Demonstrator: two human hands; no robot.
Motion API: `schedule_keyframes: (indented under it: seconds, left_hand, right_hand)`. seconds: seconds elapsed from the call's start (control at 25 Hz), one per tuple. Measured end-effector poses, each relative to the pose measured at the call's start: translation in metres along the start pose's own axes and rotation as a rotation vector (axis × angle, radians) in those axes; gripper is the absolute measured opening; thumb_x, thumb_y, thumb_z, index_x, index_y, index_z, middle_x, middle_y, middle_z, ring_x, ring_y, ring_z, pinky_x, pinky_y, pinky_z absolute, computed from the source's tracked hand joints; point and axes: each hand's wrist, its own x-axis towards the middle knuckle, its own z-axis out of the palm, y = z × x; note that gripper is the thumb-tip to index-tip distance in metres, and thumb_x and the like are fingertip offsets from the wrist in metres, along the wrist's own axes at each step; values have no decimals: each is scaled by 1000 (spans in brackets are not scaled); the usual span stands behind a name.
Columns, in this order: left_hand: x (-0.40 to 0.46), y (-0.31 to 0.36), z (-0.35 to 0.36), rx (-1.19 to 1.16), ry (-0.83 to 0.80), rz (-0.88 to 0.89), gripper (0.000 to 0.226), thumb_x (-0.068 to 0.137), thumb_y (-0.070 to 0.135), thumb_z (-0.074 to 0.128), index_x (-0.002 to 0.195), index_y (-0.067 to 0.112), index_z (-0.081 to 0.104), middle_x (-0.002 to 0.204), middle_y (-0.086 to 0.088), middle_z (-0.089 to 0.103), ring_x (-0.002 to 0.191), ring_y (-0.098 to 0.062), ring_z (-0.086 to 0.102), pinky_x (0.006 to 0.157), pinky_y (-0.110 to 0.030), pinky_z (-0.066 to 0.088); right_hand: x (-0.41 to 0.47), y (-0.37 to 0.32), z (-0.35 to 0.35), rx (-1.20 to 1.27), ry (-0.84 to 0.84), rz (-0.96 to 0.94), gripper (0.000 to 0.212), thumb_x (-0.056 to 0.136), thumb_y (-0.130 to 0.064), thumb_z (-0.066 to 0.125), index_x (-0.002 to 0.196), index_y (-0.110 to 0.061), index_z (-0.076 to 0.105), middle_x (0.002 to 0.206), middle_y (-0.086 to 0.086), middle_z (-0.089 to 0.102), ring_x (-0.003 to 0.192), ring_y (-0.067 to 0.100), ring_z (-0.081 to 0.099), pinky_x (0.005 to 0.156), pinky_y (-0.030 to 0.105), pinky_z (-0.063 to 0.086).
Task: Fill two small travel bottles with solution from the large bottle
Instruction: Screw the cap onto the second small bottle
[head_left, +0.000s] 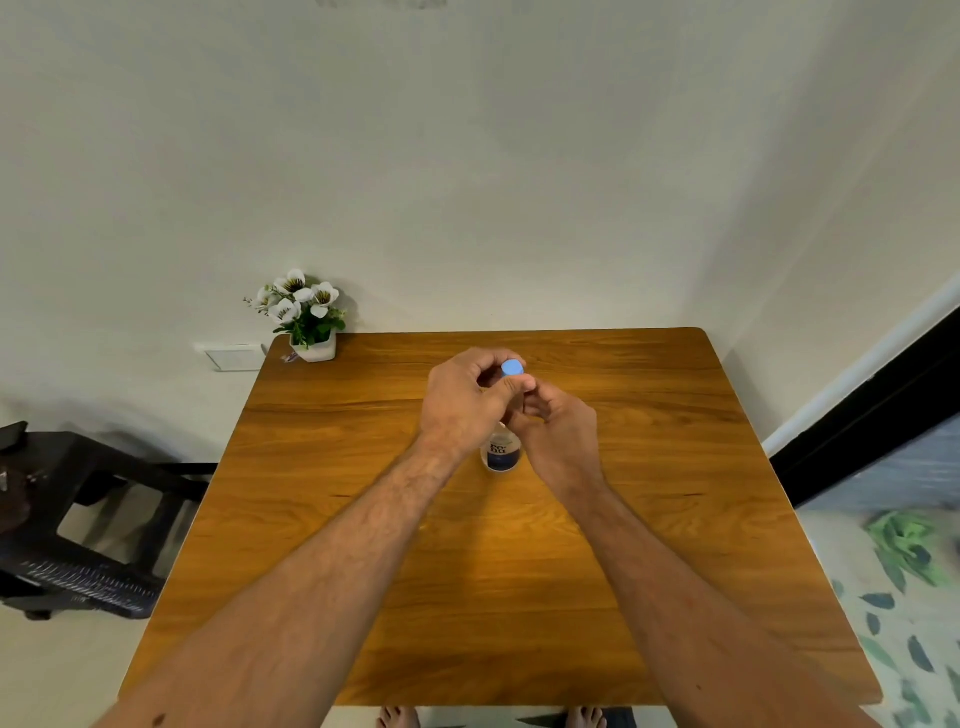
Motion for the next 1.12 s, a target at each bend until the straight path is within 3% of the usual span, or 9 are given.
schedule_keyframes:
  seconds: [0.16,0.36,0.48,0.6,0.72,0.84,0.96,1.12]
  left_hand:
    - [0,-10,-5,7,-97,56,17,82,24,80,98,20,77,98,11,74,93,-5,67,84,-26,57]
    - [-6,-30,-9,-197,-214,-57,30,79,20,83,108,21,76,103,7,77,98,-8,71,90,-32,59]
    - [-16,-48,-10,-79,-119,-76,30,86,21,77,116,24,74,107,11,74,102,-5,69,92,-30,57]
    - [-25,-66,-8,47,-47,-154,32,90,4,69,111,27,74,103,13,72,98,-1,66,94,-26,55]
    - [-30,-82,-4,110,-68,-229,38,91,-3,62,114,26,73,108,13,71,102,0,64,97,-24,53]
    - [-37,-92,4,151,-96,-270,42,94,-5,57,120,24,71,112,11,69,104,1,62,93,-12,48]
    - [-42,-103,10,165,-109,-307,40,93,-3,60,123,24,69,111,13,67,98,8,59,80,2,43]
    - [-41,-114,12,161,-95,-378,38,90,7,71,123,25,69,111,13,68,98,5,61,82,-5,46]
  right_hand:
    - [0,7,-6,47,-135,-1,33,84,-12,78,116,-18,74,98,-11,78,92,1,73,86,31,60]
    - [0,27,-5,-32,-166,34,44,79,-20,84,120,-23,70,105,-15,75,98,-1,69,87,24,58]
    - [-5,50,-4,-122,-200,122,47,77,-21,85,121,-24,68,113,-15,72,104,-2,65,91,21,53]
    - [-16,80,-2,-198,-252,206,47,79,-21,84,122,-23,67,109,-14,72,100,0,66,92,28,56]
    - [-26,103,2,-335,-317,243,45,80,-25,82,122,-24,66,101,-11,71,93,7,66,87,32,58]
    - [-33,118,8,-448,-396,281,49,84,-23,79,130,-22,61,116,-5,65,100,10,62,91,30,55]
    - [-41,128,12,-443,-446,364,52,87,-20,76,136,-21,58,129,-2,62,112,12,60,98,31,52]
    - [-43,134,12,-442,-463,354,49,87,-19,75,133,-21,59,131,-3,61,116,10,56,99,28,49]
